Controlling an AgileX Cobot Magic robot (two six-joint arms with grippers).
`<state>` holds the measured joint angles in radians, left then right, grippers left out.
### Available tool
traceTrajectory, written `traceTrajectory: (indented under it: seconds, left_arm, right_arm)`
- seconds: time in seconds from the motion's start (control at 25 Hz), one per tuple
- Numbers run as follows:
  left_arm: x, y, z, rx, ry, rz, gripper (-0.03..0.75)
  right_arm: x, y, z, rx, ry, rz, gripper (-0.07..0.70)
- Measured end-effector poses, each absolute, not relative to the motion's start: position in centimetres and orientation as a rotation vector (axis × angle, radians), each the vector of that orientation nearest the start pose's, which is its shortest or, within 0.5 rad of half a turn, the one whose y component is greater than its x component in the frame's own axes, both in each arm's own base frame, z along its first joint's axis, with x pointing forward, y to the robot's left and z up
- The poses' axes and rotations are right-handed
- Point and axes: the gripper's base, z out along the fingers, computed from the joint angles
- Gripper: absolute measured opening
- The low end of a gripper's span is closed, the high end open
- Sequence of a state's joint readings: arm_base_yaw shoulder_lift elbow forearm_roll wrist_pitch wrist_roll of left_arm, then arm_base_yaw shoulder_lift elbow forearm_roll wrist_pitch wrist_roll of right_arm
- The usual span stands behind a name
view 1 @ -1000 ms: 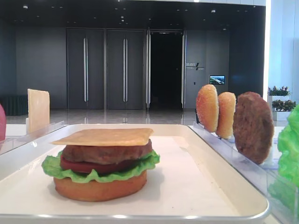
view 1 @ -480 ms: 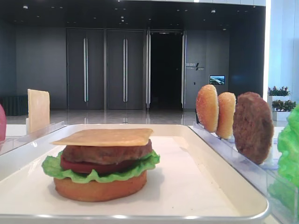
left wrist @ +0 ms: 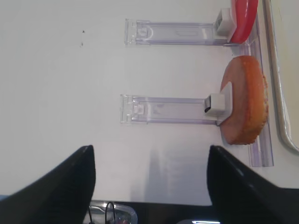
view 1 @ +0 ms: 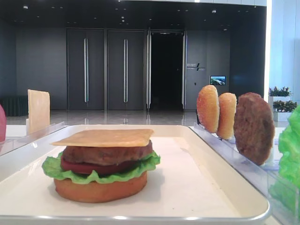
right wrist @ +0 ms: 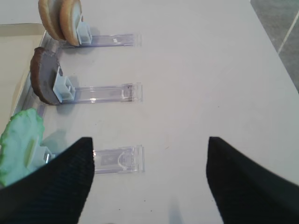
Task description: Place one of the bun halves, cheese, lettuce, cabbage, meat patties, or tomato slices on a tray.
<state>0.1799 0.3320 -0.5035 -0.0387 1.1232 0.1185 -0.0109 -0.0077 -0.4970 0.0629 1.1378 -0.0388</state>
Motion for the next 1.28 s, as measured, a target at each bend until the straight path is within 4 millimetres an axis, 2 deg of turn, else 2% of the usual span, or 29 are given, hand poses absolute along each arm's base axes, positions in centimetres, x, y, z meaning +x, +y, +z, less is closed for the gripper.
traceTrajectory:
  seconds: [0.08, 0.6, 1.28]
  left_arm:
    - [3.5, 0.3, 26.3, -0.076, 2.395, 0.092, 0.566]
    - [-0.5, -0.4, 26.5, -0.054, 2.116, 0.139, 0.566]
    - [-0.6, -0.4, 26.5, -0.114, 2.107, 0.109, 0.566]
  right_arm:
    - [-0.9, 0.5, 27.0, -0.036, 2.115, 0.046, 0.509]
    - [-0.9, 0.5, 27.0, -0.036, 2.115, 0.046, 0.509]
    - [-0.9, 0.5, 27.0, -0.036, 2.115, 0.046, 0.509]
